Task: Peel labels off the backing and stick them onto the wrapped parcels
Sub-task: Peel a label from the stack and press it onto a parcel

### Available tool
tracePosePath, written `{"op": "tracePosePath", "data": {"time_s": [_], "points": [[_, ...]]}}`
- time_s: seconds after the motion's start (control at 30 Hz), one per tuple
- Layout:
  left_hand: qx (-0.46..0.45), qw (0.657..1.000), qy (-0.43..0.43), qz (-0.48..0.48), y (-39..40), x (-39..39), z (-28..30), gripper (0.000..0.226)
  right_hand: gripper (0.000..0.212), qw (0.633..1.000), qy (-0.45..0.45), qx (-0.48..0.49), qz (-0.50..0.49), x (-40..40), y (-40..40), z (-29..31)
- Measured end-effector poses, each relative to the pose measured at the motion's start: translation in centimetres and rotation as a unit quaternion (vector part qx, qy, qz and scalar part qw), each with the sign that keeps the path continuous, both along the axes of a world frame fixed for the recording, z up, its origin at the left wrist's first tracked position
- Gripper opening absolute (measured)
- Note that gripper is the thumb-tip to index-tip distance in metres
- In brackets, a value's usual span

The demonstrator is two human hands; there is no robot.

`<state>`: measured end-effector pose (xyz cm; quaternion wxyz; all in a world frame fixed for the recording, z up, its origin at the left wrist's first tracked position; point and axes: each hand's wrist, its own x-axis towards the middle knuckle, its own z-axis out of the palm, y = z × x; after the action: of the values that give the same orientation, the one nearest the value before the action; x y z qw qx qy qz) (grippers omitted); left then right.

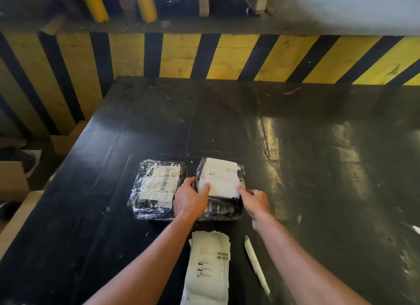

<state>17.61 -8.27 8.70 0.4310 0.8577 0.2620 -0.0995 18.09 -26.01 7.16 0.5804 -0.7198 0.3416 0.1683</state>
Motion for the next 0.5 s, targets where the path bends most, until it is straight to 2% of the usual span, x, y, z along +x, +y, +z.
{"op": "tracePosePath", "data": {"time_s": [0.07, 0.13, 0.23, 0.3, 0.37, 0.5], "points": [[-0.054, 0.998, 0.003, 0.035, 0.3, 1.1, 0.4, 0.057, 0.046, 0.999, 0.004, 0.047, -0.019, 0.7, -0.1, 0.6], [-0.095, 0.993, 0.010, 0.071, 0.6, 2.1, 0.7, 0.067, 0.048, 0.997, 0.005, 0.079, -0.025, 1.5, -0.2, 1.5], [-0.122, 0.987, 0.005, 0.104, 0.5, 3.4, 1.2, 0.087, 0.065, 0.994, 0.012, 0.107, -0.032, 2.6, -0.6, 2.0], [-0.135, 0.985, -0.007, 0.108, 0.3, 4.0, 2.0, 0.084, 0.073, 0.992, 0.009, 0.117, -0.040, 3.2, -0.7, 2.4], [-0.114, 0.988, -0.024, 0.100, -0.2, 4.3, 2.8, 0.078, 0.066, 0.991, 0.000, 0.128, -0.044, 3.5, -1.0, 2.5], [-0.084, 0.990, -0.092, 0.060, -1.6, 3.5, 4.1, 0.069, 0.029, 0.982, -0.023, 0.181, -0.050, 2.7, -2.0, 2.7]]}}
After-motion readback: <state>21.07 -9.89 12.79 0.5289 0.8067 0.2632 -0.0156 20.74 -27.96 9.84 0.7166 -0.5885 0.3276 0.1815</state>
